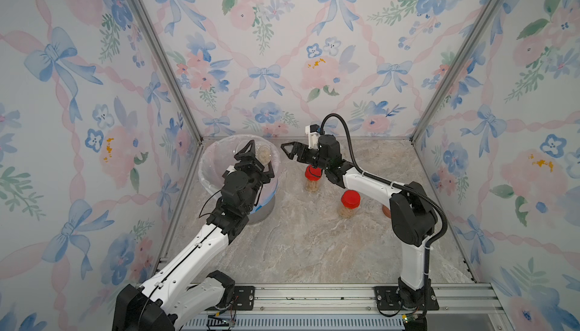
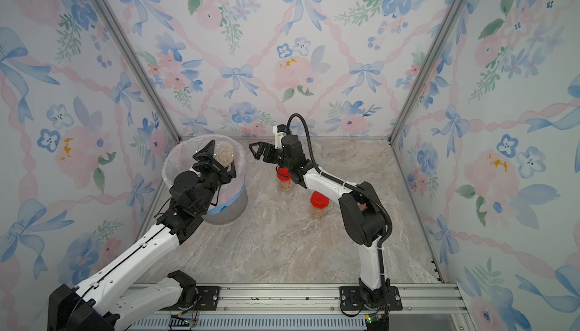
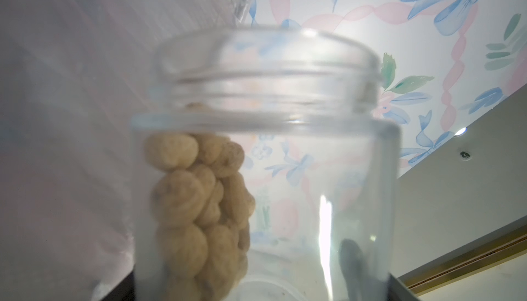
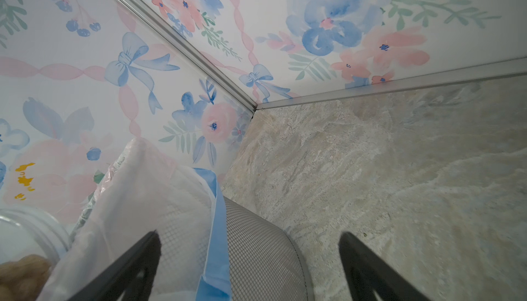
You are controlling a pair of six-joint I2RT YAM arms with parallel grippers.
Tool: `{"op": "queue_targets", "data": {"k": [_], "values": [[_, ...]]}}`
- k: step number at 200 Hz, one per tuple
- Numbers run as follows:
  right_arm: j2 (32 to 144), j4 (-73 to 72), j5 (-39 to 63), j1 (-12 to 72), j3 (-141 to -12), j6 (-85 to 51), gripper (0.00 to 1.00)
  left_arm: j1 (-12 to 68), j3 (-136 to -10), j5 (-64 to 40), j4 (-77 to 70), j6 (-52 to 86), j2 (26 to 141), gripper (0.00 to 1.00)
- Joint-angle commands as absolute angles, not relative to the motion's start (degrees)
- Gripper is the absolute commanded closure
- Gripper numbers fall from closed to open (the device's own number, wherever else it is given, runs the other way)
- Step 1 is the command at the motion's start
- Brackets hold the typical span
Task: Empty moldy peanuts from jars
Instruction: Move the trash bin to the center of the board.
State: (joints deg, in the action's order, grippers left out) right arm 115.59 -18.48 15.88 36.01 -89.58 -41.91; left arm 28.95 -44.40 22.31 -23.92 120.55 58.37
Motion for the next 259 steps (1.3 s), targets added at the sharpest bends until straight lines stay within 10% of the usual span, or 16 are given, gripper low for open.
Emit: {"op": "queue_targets", "data": {"k": [1, 259], "values": [[116.85, -15.49, 16.74, 36.12, -92.54, -40.25, 0.01, 29.65, -43.09, 28.76, -33.03, 138.87, 58.94, 0.86], [121.94, -6.03, 15.45, 39.39, -100.79, -36.2, 0.0, 24.84, -43.7, 34.56, -45.63, 143.99, 65.65, 0.84]]}}
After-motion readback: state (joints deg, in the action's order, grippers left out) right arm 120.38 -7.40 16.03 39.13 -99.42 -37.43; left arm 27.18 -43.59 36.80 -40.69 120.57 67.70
